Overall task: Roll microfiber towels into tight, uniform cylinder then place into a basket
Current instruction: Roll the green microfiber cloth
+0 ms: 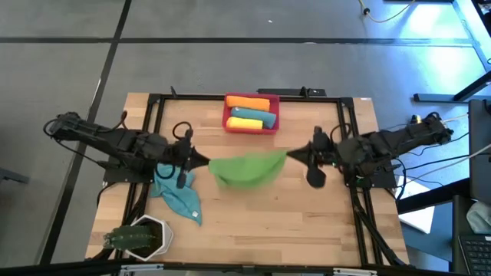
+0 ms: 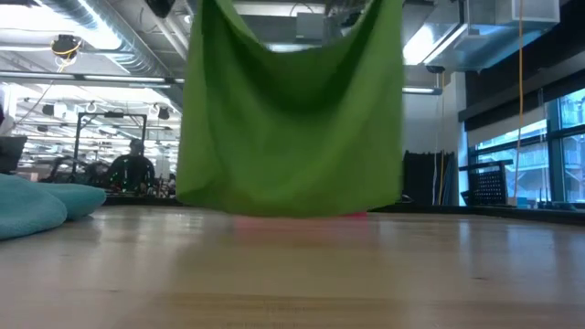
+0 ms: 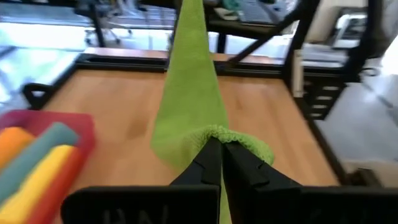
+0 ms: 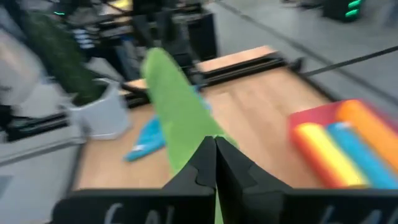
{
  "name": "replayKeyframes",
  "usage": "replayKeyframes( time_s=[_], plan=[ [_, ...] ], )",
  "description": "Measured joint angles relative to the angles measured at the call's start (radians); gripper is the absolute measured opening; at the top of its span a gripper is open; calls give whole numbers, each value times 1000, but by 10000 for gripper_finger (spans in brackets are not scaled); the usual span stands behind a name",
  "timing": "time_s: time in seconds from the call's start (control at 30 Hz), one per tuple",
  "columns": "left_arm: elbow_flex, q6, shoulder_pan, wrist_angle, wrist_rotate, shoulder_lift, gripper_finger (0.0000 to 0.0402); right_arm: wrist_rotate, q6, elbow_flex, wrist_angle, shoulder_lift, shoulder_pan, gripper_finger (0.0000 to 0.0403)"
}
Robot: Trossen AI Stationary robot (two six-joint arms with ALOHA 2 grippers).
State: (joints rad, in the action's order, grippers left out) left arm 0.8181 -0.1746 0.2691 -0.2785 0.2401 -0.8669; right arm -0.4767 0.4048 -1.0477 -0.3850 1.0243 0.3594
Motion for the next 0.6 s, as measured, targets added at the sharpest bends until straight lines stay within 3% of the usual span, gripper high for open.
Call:
replayKeyframes(
  time_s=[0.17,0.27,0.4,0.6],
  plan=[
    [1,-52,41,-9,13,24,0,-57,135,0,6,-1,80,0],
    [1,-68,25,-114,82,37,0,-114,195,0,-66,-1,86,0],
    [-29,-104,-34,-217,127,29,0,-167,307,8,-232,10,32,0],
    [-163,-60,-146,-154,30,22,0,-116,403,126,-292,18,-79,0]
  ],
)
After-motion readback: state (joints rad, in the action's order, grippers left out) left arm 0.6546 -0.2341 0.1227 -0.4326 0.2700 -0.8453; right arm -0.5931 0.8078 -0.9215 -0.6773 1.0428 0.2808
